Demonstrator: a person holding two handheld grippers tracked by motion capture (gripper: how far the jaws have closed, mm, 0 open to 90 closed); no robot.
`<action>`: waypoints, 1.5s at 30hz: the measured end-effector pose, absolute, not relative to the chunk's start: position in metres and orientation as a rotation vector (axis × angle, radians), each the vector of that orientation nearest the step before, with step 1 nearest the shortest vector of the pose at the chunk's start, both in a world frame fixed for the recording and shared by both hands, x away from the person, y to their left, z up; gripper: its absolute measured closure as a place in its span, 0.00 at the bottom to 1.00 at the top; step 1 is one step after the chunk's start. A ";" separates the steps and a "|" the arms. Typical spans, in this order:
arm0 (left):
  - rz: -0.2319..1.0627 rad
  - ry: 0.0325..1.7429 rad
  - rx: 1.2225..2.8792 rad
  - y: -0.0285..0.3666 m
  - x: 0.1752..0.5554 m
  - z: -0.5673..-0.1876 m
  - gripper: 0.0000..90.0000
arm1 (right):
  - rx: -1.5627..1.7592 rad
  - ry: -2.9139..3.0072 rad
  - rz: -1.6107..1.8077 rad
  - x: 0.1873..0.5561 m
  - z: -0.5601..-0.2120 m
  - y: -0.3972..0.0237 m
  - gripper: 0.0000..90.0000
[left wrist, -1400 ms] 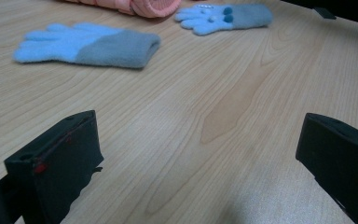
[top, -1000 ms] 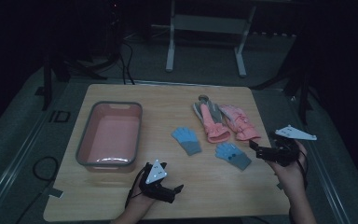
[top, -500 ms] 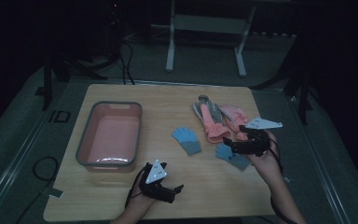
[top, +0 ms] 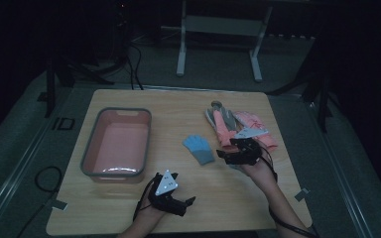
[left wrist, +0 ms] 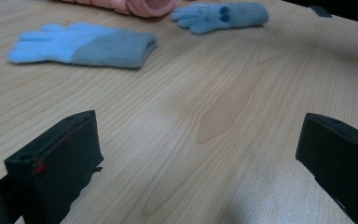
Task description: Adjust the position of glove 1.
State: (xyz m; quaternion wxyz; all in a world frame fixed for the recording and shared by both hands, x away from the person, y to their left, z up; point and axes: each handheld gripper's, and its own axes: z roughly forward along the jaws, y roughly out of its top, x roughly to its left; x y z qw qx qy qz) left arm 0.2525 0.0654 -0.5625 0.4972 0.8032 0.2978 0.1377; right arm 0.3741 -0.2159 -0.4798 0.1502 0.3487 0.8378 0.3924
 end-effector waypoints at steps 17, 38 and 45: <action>0.329 0.710 1.958 0.064 0.252 -0.562 0.00 | 1.003 2.486 1.060 0.402 -0.524 -0.174 0.52; 0.319 0.699 1.964 0.064 0.252 -0.562 0.00 | 0.971 2.553 0.986 0.424 -0.548 -0.147 0.66; 0.310 0.696 1.966 0.064 0.252 -0.563 0.00 | 0.985 2.540 0.975 0.423 -0.548 -0.143 0.83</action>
